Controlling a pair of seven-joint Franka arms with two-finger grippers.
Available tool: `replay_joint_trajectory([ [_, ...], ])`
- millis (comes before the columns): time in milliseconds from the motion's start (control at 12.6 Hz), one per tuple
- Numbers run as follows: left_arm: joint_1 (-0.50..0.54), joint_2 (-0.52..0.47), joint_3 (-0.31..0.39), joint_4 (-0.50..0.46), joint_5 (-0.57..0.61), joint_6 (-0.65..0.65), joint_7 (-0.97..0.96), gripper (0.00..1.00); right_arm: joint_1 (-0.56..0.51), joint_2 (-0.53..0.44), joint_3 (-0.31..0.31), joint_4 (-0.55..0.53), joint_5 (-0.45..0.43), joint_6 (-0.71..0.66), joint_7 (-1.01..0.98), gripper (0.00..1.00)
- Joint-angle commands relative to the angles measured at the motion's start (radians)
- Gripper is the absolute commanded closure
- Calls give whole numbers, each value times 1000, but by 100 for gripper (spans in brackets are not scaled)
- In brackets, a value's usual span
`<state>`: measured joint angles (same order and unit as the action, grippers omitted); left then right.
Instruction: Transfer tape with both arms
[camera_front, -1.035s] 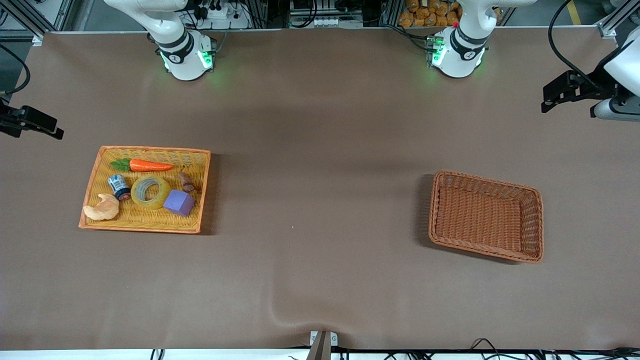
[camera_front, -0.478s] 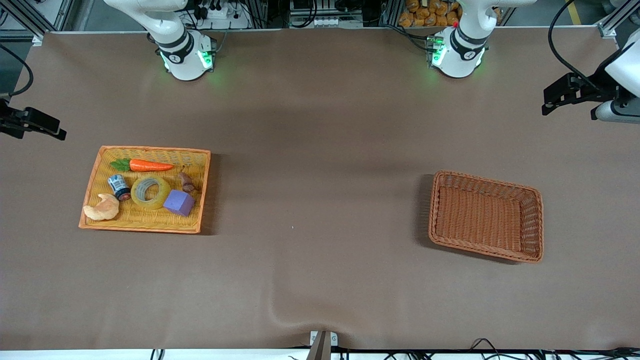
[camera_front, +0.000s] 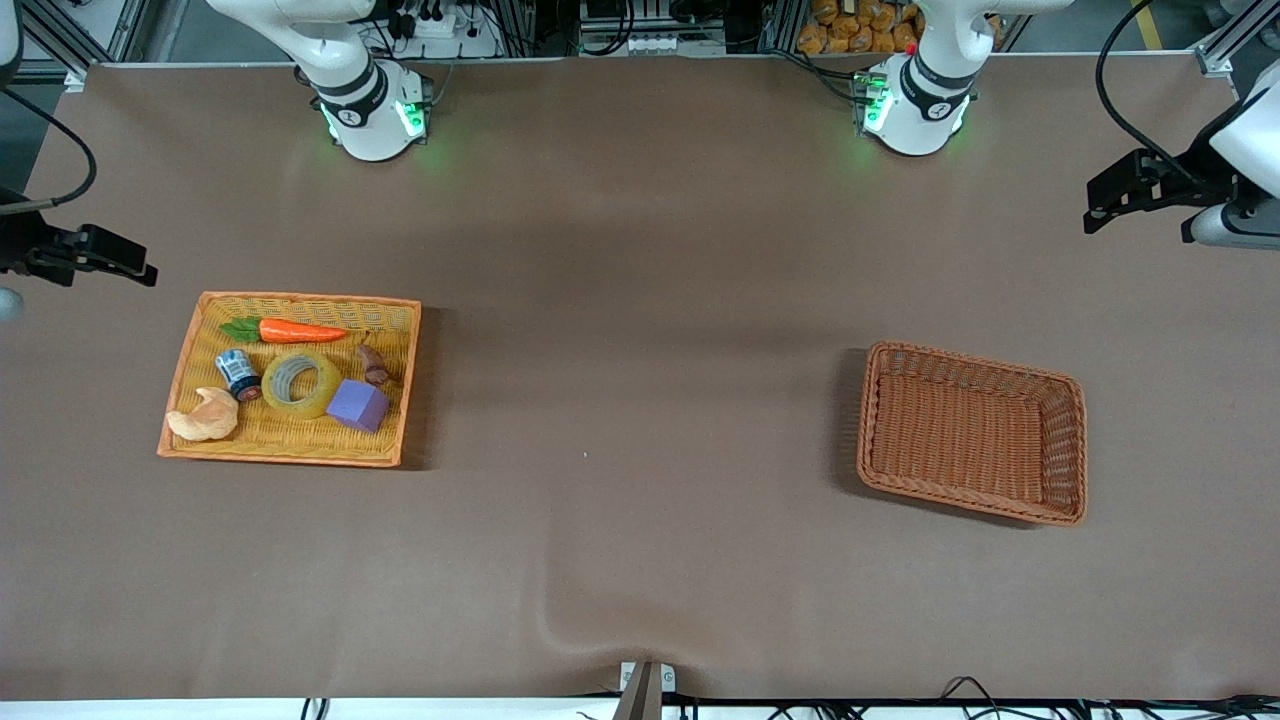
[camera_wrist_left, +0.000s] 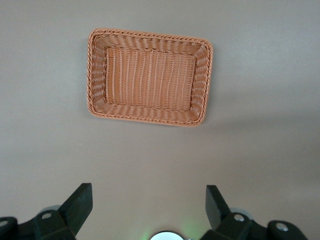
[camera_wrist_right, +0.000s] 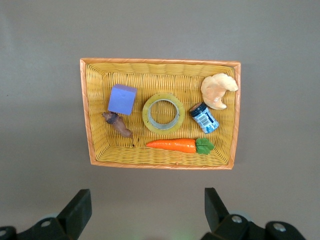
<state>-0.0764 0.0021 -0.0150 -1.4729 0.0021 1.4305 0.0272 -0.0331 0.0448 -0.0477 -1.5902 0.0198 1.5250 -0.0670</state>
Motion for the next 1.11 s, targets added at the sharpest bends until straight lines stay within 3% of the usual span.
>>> replay_joint_trajectory([
  [0,-9,6,-3,3,4,11,-74,0,15,-2,2,-92,20,58,-36,0],
  [318,-16,12,-5,5,2,39,-119,0,21,-5,0,-314,35,185,-126,0],
  [716,-6,22,-5,3,7,63,-119,0,36,-2,0,-649,32,634,-371,0],
  [1035,-16,44,-5,3,52,83,-121,0,78,143,0,-675,32,815,-485,0],
])
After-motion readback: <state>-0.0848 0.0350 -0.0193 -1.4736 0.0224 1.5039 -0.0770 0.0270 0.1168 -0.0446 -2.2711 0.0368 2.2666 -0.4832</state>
